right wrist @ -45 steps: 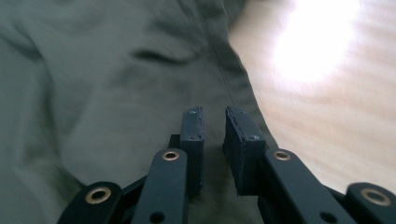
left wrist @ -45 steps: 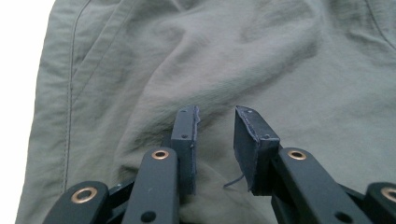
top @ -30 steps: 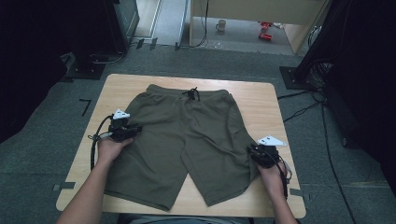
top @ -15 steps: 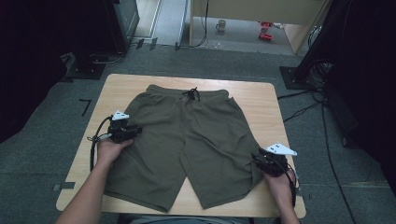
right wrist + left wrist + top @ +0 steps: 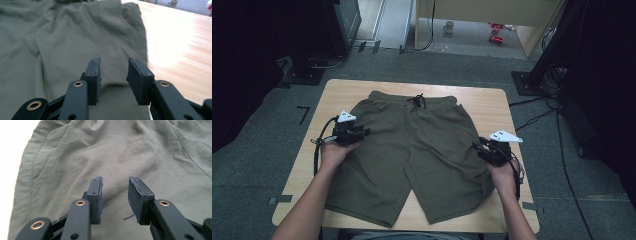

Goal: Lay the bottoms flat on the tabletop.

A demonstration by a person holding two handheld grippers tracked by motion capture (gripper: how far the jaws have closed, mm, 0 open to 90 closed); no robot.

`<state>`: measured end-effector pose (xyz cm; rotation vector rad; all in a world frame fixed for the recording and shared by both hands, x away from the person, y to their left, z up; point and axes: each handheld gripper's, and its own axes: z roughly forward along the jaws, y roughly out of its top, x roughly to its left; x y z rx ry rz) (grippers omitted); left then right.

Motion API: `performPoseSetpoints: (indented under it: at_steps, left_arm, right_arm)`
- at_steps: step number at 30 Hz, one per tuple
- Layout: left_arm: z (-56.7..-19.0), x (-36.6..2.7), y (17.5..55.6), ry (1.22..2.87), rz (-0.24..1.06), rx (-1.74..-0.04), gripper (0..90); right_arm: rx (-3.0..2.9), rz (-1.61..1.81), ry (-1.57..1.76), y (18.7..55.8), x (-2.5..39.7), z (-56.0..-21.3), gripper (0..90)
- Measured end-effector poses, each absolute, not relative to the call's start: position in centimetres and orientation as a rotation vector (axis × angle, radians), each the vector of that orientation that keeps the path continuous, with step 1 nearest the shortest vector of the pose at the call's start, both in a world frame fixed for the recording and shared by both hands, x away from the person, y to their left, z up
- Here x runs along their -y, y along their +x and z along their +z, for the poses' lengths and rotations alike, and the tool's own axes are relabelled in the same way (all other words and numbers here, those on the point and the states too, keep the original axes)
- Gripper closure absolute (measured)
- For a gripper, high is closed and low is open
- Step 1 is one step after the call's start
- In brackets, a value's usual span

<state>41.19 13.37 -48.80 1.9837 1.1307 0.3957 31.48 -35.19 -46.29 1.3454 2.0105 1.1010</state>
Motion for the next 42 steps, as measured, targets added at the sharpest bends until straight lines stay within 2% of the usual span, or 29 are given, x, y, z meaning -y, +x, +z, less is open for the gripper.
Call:
performPoseSetpoints:
  at_steps: [13, 18, 24, 42]
  left_arm:
    - [-49.8, -13.1, 41.0, 1.981, 0.379, -1.133, 63.8]
    - [-50.5, -13.1, 41.0, 2.018, 0.367, -1.14, 62.7]
    - [-51.1, -13.7, 41.0, 2.017, 0.36, -1.165, 63.5]
    - [-51.1, -14.0, 40.6, 2.029, 0.394, -1.16, 62.8]
  right_arm:
    - [-2.07, 1.116, 1.312, 33.1, 29.2, -48.6, 62.6]
    - [-2.098, 1.108, 1.335, 33.9, 27.8, -50.5, 61.6]
    - [-2.092, 1.068, 1.328, 32.1, 29.6, -52.1, 60.1]
    - [-2.125, 1.014, 1.357, 24.9, 37.3, -52.3, 43.3]
